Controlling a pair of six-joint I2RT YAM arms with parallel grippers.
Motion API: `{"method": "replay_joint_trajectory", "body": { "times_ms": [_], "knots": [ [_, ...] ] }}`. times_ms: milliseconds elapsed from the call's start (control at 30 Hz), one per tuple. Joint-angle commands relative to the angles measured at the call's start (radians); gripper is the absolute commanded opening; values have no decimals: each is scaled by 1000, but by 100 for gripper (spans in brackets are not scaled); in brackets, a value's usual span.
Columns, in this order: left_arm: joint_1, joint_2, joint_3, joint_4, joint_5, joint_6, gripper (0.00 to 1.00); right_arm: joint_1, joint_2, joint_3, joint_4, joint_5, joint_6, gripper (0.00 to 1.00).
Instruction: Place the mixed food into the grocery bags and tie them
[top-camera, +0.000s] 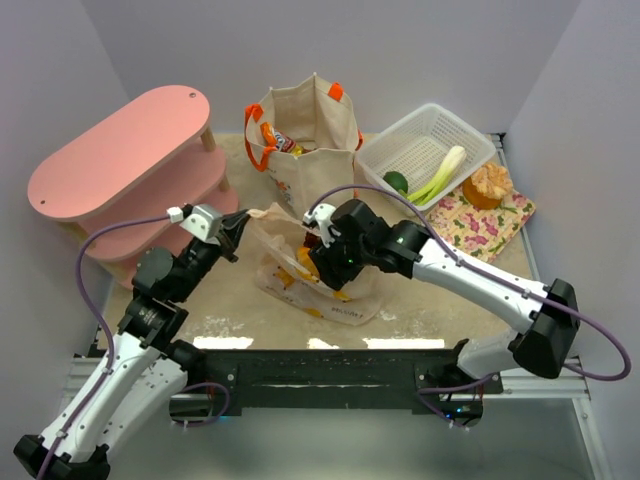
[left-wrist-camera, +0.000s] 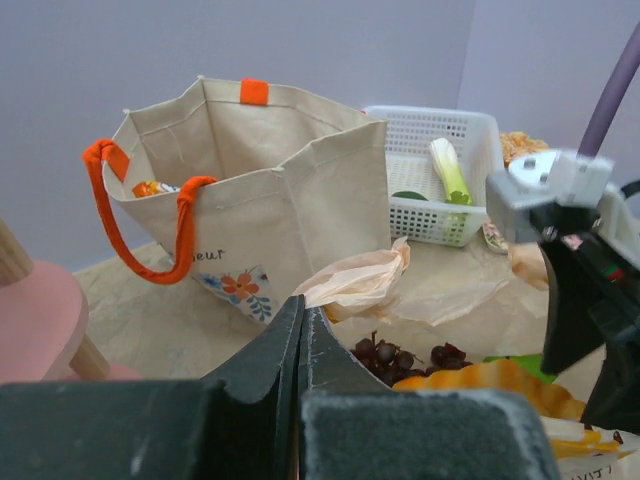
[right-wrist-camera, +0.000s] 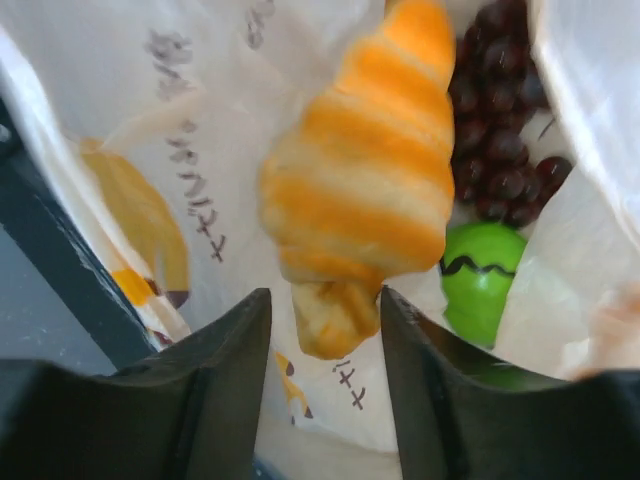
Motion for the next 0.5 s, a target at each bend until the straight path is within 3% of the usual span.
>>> {"method": "replay_joint_trajectory", "body": {
  "times_ms": [0,167,233,333,467],
  "knots": [
    [5,-17,-13,69,59,25,0,6,-113,166,24,-33,51,65],
    [5,-21,-17,83,107,23,0,6,-138,272,79,-28,76,70],
    [5,-16,-14,83,122,25,0,8,-148,245,203,-85,62,71],
    [5,-10,-14,88,153,23,0,12,-141,197,332,-93,-11,71],
    [5,-10,-16,91,157,20,0,25,-58,215,358,-79,-144,68]
  ]
}}
